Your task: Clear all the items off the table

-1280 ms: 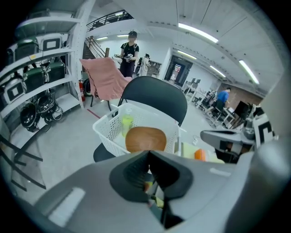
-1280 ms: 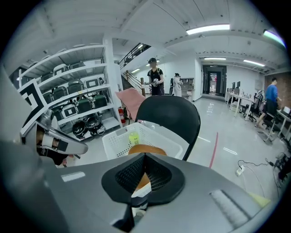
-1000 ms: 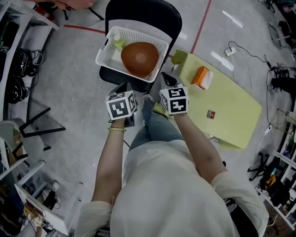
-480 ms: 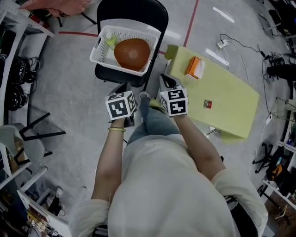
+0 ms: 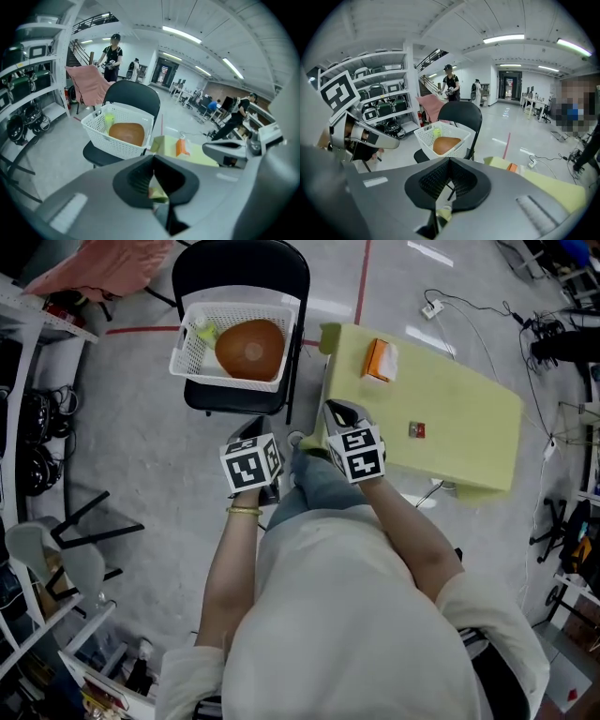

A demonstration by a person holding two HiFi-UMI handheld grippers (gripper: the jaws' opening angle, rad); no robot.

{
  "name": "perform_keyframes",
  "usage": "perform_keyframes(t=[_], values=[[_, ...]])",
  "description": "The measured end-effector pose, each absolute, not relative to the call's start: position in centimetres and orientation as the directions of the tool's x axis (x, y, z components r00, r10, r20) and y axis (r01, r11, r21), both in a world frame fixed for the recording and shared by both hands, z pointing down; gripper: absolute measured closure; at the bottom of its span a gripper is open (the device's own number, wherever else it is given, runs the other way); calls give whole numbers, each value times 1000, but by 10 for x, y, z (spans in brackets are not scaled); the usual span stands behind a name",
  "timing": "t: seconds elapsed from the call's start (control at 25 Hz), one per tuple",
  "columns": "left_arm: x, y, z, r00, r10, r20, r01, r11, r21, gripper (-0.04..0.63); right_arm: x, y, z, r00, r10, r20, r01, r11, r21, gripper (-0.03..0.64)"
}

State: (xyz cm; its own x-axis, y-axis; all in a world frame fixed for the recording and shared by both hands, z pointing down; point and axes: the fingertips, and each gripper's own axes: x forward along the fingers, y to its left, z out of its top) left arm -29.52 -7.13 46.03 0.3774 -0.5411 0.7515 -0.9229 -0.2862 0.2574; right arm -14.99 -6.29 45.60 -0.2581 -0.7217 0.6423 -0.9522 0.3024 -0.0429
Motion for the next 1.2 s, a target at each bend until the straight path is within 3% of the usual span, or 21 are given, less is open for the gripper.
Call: perform_keyframes(t=[0.68,1.2], values=[[-196,-42,459,523,-433,734,-818,-497,290,586,-59,-8,449,-102,-759,643,-995,92,-49,617],[-103,-27,457,549,-401,733,-783,-555,282,586,34,23,452,-53,-763,644,-998,12,-68,617]])
